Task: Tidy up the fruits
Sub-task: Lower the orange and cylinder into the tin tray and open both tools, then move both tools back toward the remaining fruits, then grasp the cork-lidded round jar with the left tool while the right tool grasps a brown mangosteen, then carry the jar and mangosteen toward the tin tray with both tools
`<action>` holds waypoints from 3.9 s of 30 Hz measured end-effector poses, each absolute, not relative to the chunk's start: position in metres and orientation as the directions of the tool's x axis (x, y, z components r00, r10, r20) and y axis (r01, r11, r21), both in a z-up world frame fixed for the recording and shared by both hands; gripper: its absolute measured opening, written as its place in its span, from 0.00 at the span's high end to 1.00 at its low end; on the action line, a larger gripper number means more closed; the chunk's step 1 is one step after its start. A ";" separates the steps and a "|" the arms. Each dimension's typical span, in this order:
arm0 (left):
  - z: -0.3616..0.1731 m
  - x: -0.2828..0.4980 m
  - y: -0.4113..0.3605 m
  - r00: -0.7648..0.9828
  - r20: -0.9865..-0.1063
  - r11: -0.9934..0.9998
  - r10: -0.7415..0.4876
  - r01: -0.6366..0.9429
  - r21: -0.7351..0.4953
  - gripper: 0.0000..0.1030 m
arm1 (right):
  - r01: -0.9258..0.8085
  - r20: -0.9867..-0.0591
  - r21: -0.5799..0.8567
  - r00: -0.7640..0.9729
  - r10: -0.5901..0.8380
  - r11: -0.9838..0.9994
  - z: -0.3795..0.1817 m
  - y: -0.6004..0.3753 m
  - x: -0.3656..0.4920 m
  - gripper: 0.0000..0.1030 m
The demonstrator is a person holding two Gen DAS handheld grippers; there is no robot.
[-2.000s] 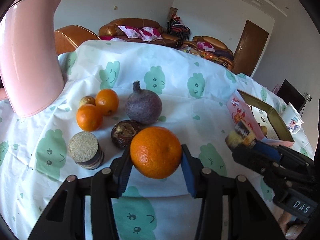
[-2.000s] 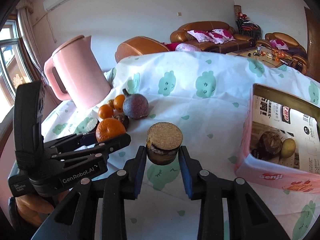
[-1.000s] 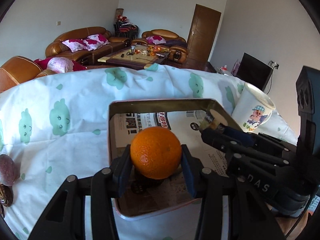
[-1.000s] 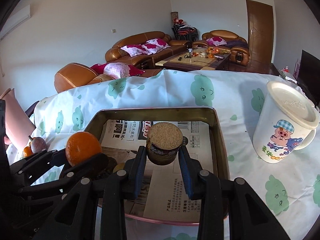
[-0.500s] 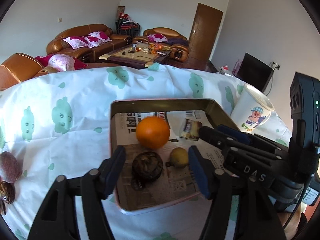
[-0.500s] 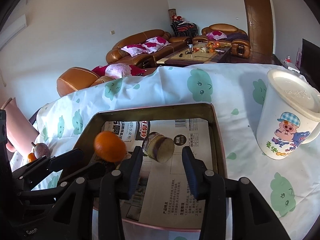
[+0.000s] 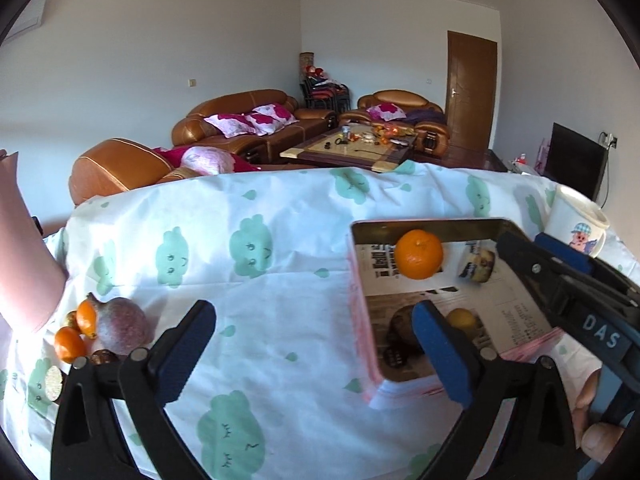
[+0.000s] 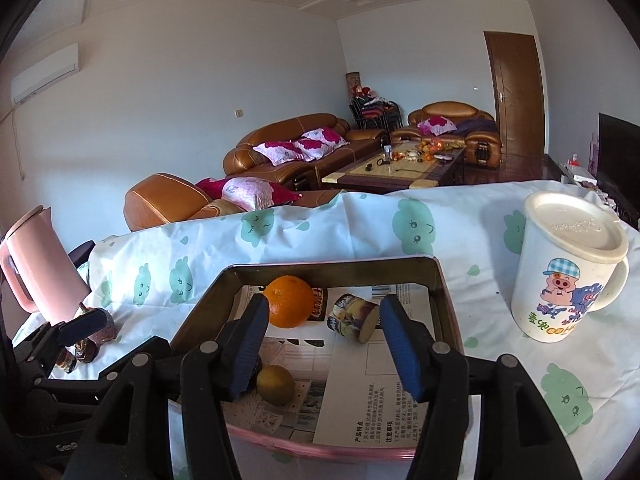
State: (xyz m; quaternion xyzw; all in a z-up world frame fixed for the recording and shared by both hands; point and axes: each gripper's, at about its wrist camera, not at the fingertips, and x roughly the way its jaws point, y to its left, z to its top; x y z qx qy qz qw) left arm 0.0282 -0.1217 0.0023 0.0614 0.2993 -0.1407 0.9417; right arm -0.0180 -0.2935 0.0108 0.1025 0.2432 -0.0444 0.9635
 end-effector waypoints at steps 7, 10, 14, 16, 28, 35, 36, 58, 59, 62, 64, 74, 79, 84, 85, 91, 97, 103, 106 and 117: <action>-0.006 0.028 -0.093 0.788 -0.586 0.968 -0.188 0.249 0.024 0.02 | 0.128 -0.396 0.144 0.916 -0.061 0.981 0.018 -0.276 -0.032 0.29; -0.005 0.025 -0.081 0.793 -0.580 0.973 -0.186 0.231 0.003 0.02 | 0.134 -0.408 0.150 0.911 -0.062 0.980 0.017 -0.272 -0.031 0.28; -0.007 0.025 -0.073 0.790 -0.590 0.976 -0.166 0.218 0.017 0.02 | 0.143 -0.423 0.196 0.905 -0.048 0.970 0.013 -0.269 -0.031 0.28; -0.007 0.024 -0.066 0.788 -0.595 0.978 -0.160 0.207 0.012 0.02 | 0.139 -0.445 0.221 0.895 -0.027 0.965 0.010 -0.266 -0.029 0.28; -0.011 0.031 0.010 0.764 -0.641 0.997 -0.067 0.076 -0.013 0.02 | 0.019 -0.487 0.183 0.870 0.074 0.983 0.006 -0.200 -0.021 0.28; -0.019 0.036 0.056 0.732 -0.681 1.000 -0.014 0.011 -0.008 0.02 | -0.064 -0.533 0.164 0.834 0.143 0.984 0.001 -0.152 -0.010 0.28; -0.020 0.036 0.062 0.726 -0.688 1.000 -0.012 0.008 -0.009 0.02 | -0.077 -0.539 0.163 0.828 0.154 0.984 0.000 -0.146 -0.008 0.28; -0.039 0.053 0.119 0.634 -0.767 0.992 -0.100 0.002 -0.128 0.65 | -0.238 -0.679 0.204 0.664 0.312 0.950 -0.025 -0.041 0.030 0.28; -0.038 0.052 0.123 0.637 -0.763 0.988 -0.108 -0.013 -0.151 0.65 | -0.236 -0.681 0.209 0.661 0.315 0.949 -0.025 -0.041 0.031 0.28; -0.030 0.049 0.133 0.665 -0.739 0.983 -0.109 -0.041 -0.182 0.65 | -0.238 -0.682 0.225 0.654 0.327 0.945 -0.025 -0.039 0.032 0.28; -0.024 0.047 0.137 0.691 -0.720 0.985 -0.067 -0.071 -0.160 0.65 | -0.241 -0.687 0.231 0.646 0.333 0.943 -0.026 -0.036 0.035 0.28; -0.022 0.048 0.154 0.715 -0.698 0.973 0.035 -0.184 -0.140 0.65 | -0.260 -0.738 0.190 0.597 0.313 0.947 -0.034 0.004 0.063 0.29; -0.021 0.046 0.146 0.721 -0.692 0.981 0.048 -0.166 -0.104 0.65 | -0.275 -0.772 0.105 0.583 0.253 0.956 -0.038 0.018 0.066 0.53; -0.022 0.048 0.144 0.720 -0.692 0.982 0.053 -0.165 -0.097 0.65 | -0.281 -0.760 0.130 0.588 0.277 0.951 -0.036 0.012 0.061 0.60; -0.022 0.048 0.143 0.720 -0.692 0.982 0.053 -0.164 -0.096 0.65 | -0.280 -0.752 0.134 0.596 0.281 0.951 -0.034 0.010 0.058 0.60; -0.022 0.046 0.137 0.729 -0.683 0.985 0.053 -0.151 -0.085 0.65 | -0.279 -0.666 0.095 0.695 0.270 0.955 -0.017 -0.001 0.030 0.61; -0.020 0.042 0.123 0.755 -0.652 0.991 0.067 -0.129 -0.048 0.65 | -0.244 -0.575 0.011 0.792 0.206 0.970 -0.002 -0.021 0.005 0.61; -0.018 0.037 0.109 0.773 -0.632 0.994 0.059 -0.104 -0.034 0.65 | -0.223 -0.540 -0.034 0.825 0.170 0.974 0.003 -0.042 -0.012 0.61; -0.017 0.034 0.102 0.781 -0.622 0.996 0.045 -0.087 -0.037 0.65 | -0.222 -0.546 -0.022 0.819 0.174 0.975 0.003 -0.051 -0.016 0.61; -0.019 0.023 0.066 0.765 -0.642 0.997 -0.047 -0.004 -0.078 0.65 | -0.238 -0.543 -0.026 0.819 0.186 0.971 0.003 -0.073 -0.035 0.61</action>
